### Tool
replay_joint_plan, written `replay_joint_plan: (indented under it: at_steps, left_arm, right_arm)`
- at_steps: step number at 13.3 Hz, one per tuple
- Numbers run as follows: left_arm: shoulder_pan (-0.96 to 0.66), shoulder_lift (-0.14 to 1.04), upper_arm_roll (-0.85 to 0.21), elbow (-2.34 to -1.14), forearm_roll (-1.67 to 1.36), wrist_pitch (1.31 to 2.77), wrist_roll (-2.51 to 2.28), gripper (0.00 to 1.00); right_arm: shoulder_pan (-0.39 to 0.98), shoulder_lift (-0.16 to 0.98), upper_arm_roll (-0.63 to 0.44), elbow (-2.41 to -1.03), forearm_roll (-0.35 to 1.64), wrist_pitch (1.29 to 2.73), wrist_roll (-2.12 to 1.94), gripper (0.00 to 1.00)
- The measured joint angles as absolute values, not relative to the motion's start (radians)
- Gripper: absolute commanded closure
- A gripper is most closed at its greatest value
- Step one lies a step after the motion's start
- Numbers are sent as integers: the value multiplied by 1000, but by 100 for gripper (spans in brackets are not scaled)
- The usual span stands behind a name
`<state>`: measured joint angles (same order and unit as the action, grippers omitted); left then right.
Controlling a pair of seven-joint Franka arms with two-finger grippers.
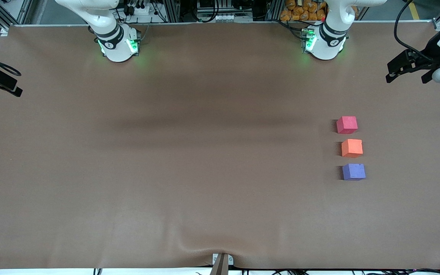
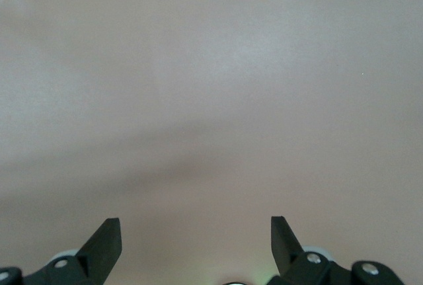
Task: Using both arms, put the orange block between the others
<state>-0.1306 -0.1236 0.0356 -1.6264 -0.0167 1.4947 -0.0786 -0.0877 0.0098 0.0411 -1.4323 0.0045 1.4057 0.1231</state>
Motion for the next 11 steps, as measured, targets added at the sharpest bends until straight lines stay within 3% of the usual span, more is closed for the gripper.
replay_joint_plan:
  at_steps: [11]
  left_arm:
    - [-130,-127,37,-1631,-3,1495,-79,0]
  right_arm:
    - [-88,10,41,-1432,5,1405,123,0]
